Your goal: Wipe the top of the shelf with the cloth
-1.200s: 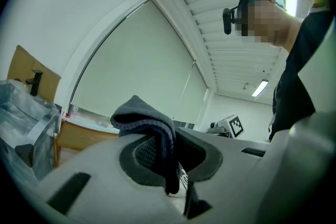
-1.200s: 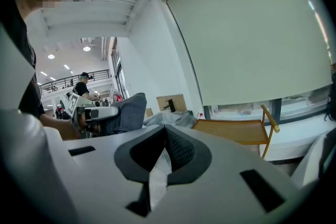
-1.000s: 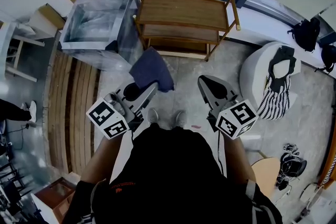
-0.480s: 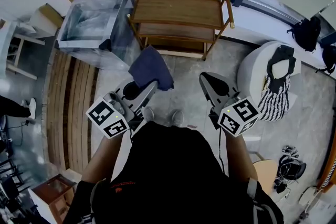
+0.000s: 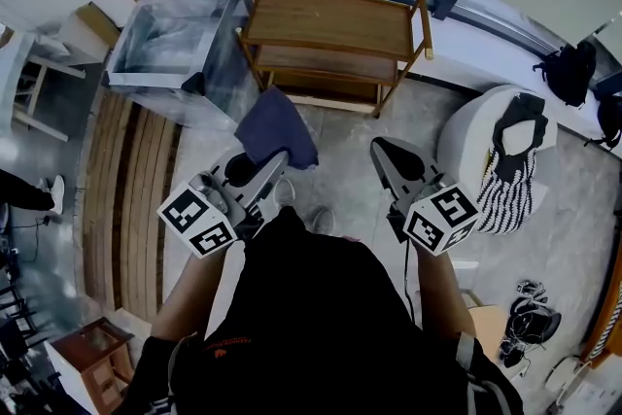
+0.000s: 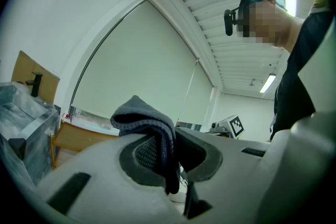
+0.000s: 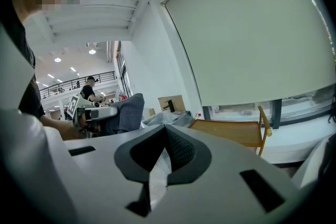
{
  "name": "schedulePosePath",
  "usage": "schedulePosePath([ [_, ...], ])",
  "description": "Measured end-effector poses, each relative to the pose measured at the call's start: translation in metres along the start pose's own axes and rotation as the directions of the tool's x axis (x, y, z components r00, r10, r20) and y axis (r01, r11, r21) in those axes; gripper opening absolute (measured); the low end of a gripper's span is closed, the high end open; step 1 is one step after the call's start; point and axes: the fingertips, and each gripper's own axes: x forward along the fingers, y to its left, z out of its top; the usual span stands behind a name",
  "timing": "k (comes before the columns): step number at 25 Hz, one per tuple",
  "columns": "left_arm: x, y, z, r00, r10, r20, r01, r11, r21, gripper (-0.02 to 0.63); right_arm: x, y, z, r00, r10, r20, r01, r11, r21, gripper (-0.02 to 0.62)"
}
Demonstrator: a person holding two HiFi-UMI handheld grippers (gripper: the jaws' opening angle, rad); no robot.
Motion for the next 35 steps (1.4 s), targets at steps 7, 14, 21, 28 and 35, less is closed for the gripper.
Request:
schedulePosePath([
  [7, 0.013, 0.009, 0.0, 1.0, 0.005, 0.006, -0.005, 1.0, 0.0, 0.054, 0.001, -0.015, 0.001, 1.0, -0.005, 0.002, 0.005, 1.0, 0.003, 0.005],
  [14, 0.034, 0.034, 0.004, 1.0, 0.004, 0.01, -0.004, 1.0, -0.005, 0.054, 0.021, -0.037, 0.007, 1.0, -0.003, -0.008, 0.003, 1.0, -0.003, 0.005],
  [21, 0.056, 0.07, 0.009, 1.0, 0.005, 0.016, -0.005, 1.0, -0.018, 0.054, 0.05, -0.064, 0.014, 1.0, -0.011, -0.018, 0.011, 1.0, 0.003, 0.005],
  [28, 0.081, 0.128, 0.02, 1.0, 0.007, -0.004, -0.007, 0.999, -0.043, 0.054, 0.104, -0.092, 0.021, 0.999, -0.009, -0.049, 0.01, 0.999, 0.032, 0.005],
  [35, 0.102, 0.199, 0.036, 0.999, 0.008, -0.038, -0.011, 0.997, -0.07, 0.054, 0.17, -0.116, 0.035, 0.997, -0.012, -0.074, 0.016, 0.998, 0.056, 0.005],
])
